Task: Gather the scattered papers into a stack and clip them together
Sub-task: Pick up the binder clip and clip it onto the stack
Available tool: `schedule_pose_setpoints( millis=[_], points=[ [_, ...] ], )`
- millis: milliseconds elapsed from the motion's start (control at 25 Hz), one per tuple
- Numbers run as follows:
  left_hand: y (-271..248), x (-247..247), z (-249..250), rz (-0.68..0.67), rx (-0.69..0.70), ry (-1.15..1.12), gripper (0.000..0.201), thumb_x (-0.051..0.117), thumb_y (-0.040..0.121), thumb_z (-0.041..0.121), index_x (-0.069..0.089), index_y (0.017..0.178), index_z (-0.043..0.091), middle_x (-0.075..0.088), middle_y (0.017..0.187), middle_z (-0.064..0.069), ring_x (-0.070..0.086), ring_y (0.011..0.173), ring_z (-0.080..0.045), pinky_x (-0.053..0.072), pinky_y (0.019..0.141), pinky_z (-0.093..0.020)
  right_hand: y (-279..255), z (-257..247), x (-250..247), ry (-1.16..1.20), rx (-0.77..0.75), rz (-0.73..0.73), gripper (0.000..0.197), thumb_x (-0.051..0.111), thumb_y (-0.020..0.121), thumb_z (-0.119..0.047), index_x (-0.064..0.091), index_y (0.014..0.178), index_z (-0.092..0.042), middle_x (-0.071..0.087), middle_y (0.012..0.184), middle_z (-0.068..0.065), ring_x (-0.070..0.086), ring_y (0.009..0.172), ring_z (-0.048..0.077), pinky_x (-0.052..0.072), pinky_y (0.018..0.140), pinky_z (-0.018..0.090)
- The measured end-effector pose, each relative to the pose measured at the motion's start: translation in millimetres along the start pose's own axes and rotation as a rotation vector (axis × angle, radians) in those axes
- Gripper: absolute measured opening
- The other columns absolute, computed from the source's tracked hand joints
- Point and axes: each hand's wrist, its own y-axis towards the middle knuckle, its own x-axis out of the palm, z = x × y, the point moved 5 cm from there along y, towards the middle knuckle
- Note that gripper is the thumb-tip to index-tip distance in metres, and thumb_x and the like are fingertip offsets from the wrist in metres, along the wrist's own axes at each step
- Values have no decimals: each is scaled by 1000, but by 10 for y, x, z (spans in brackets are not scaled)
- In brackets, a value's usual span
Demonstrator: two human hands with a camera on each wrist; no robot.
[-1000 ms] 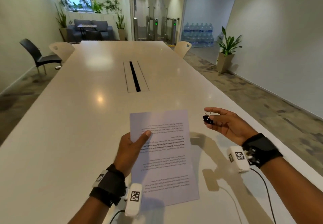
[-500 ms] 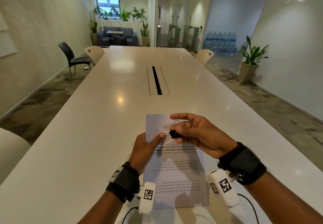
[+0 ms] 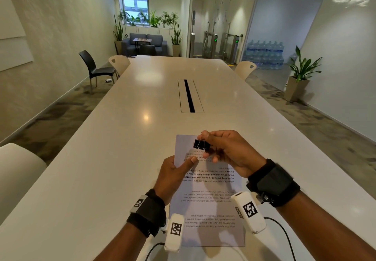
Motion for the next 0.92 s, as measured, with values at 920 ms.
schedule_pose_setpoints(
  millis=[920],
  points=[
    [-9, -50, 63, -22, 58, 150, 28, 66, 107, 36, 74, 123, 14, 86, 109, -8, 85, 93, -31, 69, 91, -55, 80, -582, -45, -579, -413, 142, 29, 91, 82, -7, 83, 110, -13, 83, 99, -1, 81, 93, 12, 67, 88, 31]
  ],
)
